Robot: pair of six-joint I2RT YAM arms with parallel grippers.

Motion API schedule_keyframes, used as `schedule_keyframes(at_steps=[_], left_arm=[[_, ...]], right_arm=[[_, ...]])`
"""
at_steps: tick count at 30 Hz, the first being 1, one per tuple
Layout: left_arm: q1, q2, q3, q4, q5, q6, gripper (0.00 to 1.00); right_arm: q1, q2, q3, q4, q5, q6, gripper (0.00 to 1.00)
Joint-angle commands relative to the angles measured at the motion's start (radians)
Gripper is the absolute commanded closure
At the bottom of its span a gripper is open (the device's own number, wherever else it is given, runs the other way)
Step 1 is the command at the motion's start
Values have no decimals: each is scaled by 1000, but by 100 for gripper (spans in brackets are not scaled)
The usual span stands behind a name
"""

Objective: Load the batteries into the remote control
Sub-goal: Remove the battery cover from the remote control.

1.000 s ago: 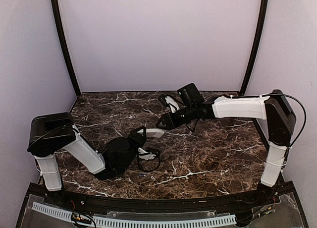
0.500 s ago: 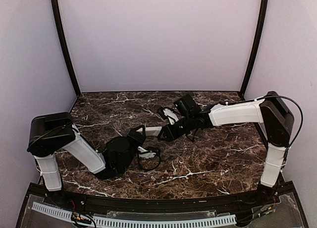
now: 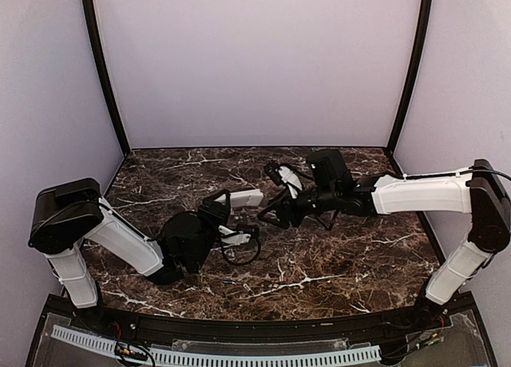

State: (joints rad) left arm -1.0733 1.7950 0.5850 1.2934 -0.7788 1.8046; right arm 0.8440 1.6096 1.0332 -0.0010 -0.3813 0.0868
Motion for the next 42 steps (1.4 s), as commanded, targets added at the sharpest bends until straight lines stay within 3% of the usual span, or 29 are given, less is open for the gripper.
schedule_keyframes(at_steps=[1,7,15,23,33,42], left_arm=[[3,-99,9,322,2,-36,100],[2,-123,8,322,10,-37,100],[0,-133,11,322,11,-43,100],[0,-135,10,323,6,-49,100],[1,-124,11,323,6,-48,100],[1,-123,5,323,7,-52,100]], right_arm=[[-16,-58,-109,291,16,-139,38],[-18,-40,-160,517,40,-248,31],[-19,39,-122,614,-2,-286,27],[-15,63,-110,600,-90,-282,30],[8,-22,-241,683,-228,-352,32],[9,-100,-259,569,-112,-381,32]])
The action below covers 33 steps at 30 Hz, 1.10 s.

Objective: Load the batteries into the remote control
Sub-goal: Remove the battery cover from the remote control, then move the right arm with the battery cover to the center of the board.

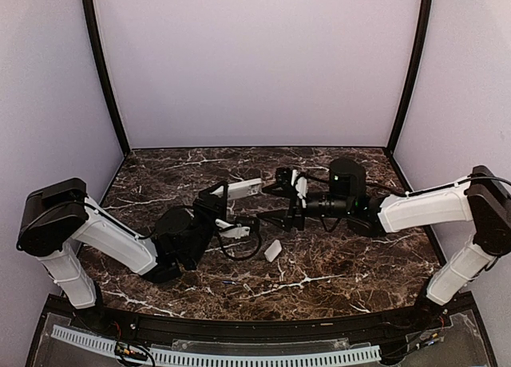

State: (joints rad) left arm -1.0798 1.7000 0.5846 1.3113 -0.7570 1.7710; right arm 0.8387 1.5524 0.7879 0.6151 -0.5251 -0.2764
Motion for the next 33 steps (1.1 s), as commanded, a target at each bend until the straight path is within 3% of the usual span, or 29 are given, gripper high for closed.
schedule_keyframes(at_steps=[1,5,7,10,11,12,13,14,16,19,23,33], left_arm=[[8,-28,5,304,-15,-23,100],[8,-47,8,257,-28,-87,100],[8,-94,15,123,-38,-191,100],[12,-204,71,-383,-8,-478,100],[26,-270,121,-683,49,-690,100],[59,-299,151,-831,93,-899,100],[79,-349,198,-1041,197,-995,100],[123,-369,212,-1114,241,-1135,100],[174,-406,233,-1256,353,-1247,100],[221,-407,258,-1457,504,-1332,100],[268,-375,271,-1570,558,-1429,100],[407,-451,263,-1538,648,-1533,100]], right_arm=[[13,-51,-13,-66,51,-11,32],[3,-109,-11,-141,124,46,32],[-9,-149,0,-194,158,97,32],[-41,-200,47,-321,207,191,32],[-55,-206,69,-381,225,241,32],[-69,-204,96,-442,242,270,33],[-81,-198,122,-502,266,319,34],[-87,-184,144,-563,293,352,36],[-89,-146,180,-684,338,407,40],[-86,-71,197,-732,317,519,47],[-22,46,218,-764,335,639,54],[202,298,426,-1018,559,695,59]])
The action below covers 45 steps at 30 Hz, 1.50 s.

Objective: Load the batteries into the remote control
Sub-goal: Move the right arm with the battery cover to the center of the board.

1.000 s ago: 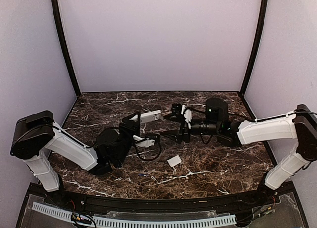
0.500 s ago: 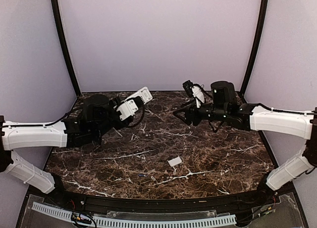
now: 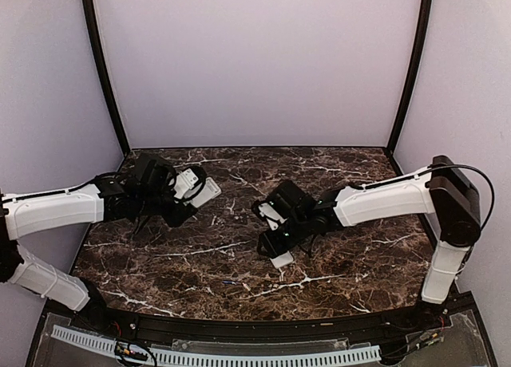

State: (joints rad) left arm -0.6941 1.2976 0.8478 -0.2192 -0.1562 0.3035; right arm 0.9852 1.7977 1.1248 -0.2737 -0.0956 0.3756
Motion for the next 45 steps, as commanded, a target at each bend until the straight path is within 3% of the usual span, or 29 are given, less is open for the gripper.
schedule_keyframes(at_steps=[1,13,18,24,34,45], left_arm=[[23,-49,-3,-5,46,-66,100],[28,-64,-18,14,45,-53,100],[27,-63,-17,16,51,-48,100],[27,-65,-19,15,54,-47,100],[27,-64,-19,14,80,-46,100],[27,-61,-21,11,92,-39,100]], right_arm=[[73,74,107,-156,160,41,59],[146,135,182,-300,259,91,64],[149,123,164,-295,270,81,65],[145,143,156,-279,256,33,74],[113,141,109,-271,218,8,76],[30,64,21,-273,226,-93,95]])
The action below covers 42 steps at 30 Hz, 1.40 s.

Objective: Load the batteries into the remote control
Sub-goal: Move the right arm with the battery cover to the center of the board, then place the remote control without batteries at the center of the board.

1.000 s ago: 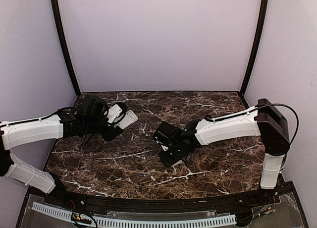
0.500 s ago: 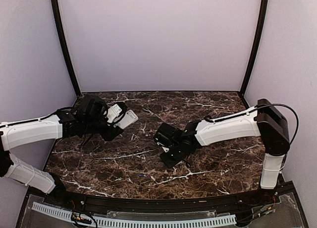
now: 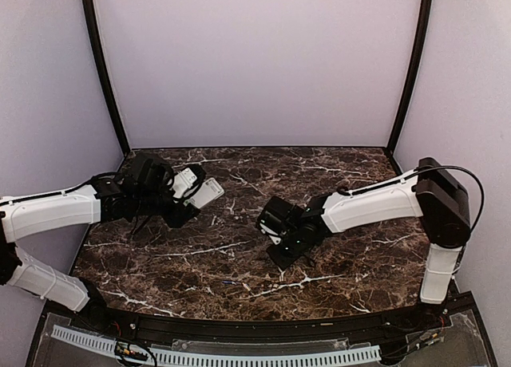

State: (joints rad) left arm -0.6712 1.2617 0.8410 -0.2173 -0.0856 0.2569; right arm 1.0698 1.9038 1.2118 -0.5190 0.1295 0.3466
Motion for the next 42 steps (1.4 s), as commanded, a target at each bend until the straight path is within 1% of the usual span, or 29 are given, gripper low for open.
schedule_keyframes(at_steps=[1,5,6,9,11,13,16,22,24,27,28,29,31,34,35,39,42], left_arm=[[5,-25,-14,8,23,9,100],[4,-23,-15,3,69,17,100],[4,-21,-16,-3,96,19,100],[4,4,-13,-26,242,33,100],[4,28,-12,-47,304,42,100],[5,63,-14,-58,334,62,100],[4,119,-6,-71,345,84,100],[4,254,31,-67,416,125,100],[3,285,36,-53,434,129,100],[-2,314,56,-58,427,162,100],[-6,326,62,-53,421,194,100],[-18,331,66,-49,420,213,100],[-40,355,78,-42,434,300,100],[-57,397,124,-52,473,365,100],[-58,428,162,-66,482,387,100],[-61,535,280,-170,517,425,100],[-69,581,320,-209,503,435,100]], right_arm=[[-66,-56,-80,-23,-1,-89,97],[-106,-96,-119,-10,-43,-192,98],[-120,-98,-119,-16,-60,-211,98],[-162,-103,-112,-33,-80,-261,98],[-189,-97,-102,-51,-94,-271,97],[-206,-95,-99,-57,-108,-279,95],[-216,-96,-99,-58,-123,-293,90],[-221,-108,-91,-70,-125,-308,71],[-222,-121,-93,-69,-150,-312,65],[-221,-146,-99,-63,-156,-310,59],[-222,-152,-99,-62,-159,-309,57],[-222,-159,-100,-61,-160,-308,56],[-222,-167,-98,-58,-160,-304,55],[-222,-180,-98,-55,-164,-295,54],[-222,-183,-98,-53,-166,-292,54],[-221,-206,-106,-54,-175,-273,53],[-221,-238,-125,-41,-181,-256,53]])
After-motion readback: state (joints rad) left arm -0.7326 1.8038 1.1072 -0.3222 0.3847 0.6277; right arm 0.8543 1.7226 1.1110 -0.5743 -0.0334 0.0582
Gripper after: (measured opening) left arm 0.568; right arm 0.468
